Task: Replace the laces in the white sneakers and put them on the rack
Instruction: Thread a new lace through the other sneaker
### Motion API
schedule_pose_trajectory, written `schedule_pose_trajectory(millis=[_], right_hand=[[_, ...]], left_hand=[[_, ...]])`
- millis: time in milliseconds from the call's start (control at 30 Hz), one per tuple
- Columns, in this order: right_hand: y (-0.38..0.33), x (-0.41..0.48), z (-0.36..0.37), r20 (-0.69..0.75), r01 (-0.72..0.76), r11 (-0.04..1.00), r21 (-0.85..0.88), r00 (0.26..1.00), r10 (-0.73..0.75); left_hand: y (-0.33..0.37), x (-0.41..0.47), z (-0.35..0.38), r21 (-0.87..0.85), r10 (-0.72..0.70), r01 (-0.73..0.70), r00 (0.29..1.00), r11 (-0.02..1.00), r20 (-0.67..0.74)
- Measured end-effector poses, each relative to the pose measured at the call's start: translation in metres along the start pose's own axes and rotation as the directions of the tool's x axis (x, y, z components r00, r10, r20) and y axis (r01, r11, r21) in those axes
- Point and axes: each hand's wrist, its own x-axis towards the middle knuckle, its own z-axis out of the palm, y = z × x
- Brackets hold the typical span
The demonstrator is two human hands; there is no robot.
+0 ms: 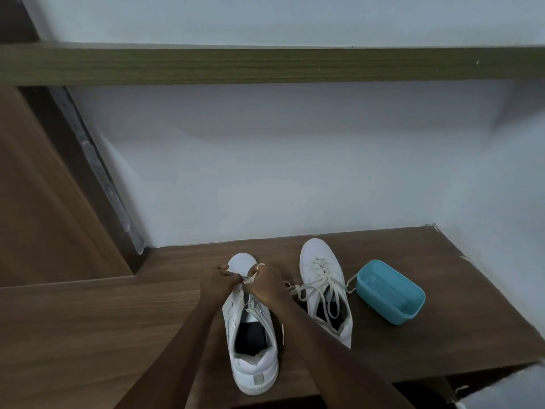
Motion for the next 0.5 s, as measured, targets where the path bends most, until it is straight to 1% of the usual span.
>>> schedule_pose_trajectory(millis=[67, 133, 200, 267, 333, 367, 400, 433, 500], right_hand=[[0.0, -0.005, 0.001, -0.006, -0.023, 1.0, -0.009, 1.0, 0.022], [-0.002, -0.007, 0.0, -0.013, -0.021, 0.999, -0.05, 1.0, 0.02], [-0.001, -0.005, -0.002, -0.006, -0.021, 0.997, -0.076, 1.0, 0.02], [-0.002, -0.005, -0.003, -0.011, -0.027, 0.997, -0.066, 1.0, 0.026], [-0.005, -0.005, -0.001, -0.028, 0.013, 0.997, -0.076, 0.999, -0.015], [-0.009, -0.005, -0.001, -0.037, 0.034, 0.997, -0.069, 0.999, -0.037], [-0.011, -0.005, -0.003, -0.045, 0.059, 0.998, -0.035, 0.997, -0.061], [-0.015, -0.006, -0.006, -0.041, 0.071, 0.997, 0.039, 0.997, -0.07], [-0.019, -0.005, -0.01, -0.006, 0.057, 0.969, 0.239, 0.998, -0.058]], left_hand=[[-0.011, 0.005, -0.004, -0.096, -0.017, 0.019, 1.0, 0.995, 0.025], [-0.002, -0.008, -0.009, -0.144, -0.005, 0.001, 1.0, 0.99, -0.026], [0.01, -0.019, -0.015, -0.155, 0.048, -0.063, 0.994, 0.986, -0.099], [0.017, -0.023, -0.02, -0.177, 0.079, -0.111, 0.981, 0.978, -0.179], [0.024, -0.021, -0.024, -0.198, 0.126, -0.164, 0.974, 0.966, -0.187], [0.029, -0.023, -0.025, -0.179, 0.168, -0.198, 0.971, 0.964, -0.17], [0.035, -0.025, -0.024, -0.158, 0.217, -0.238, 0.966, 0.958, -0.139], [0.039, -0.027, -0.023, -0.134, 0.263, -0.277, 0.959, 0.952, -0.109], [0.046, -0.031, -0.022, -0.104, 0.321, -0.326, 0.945, 0.94, -0.062]])
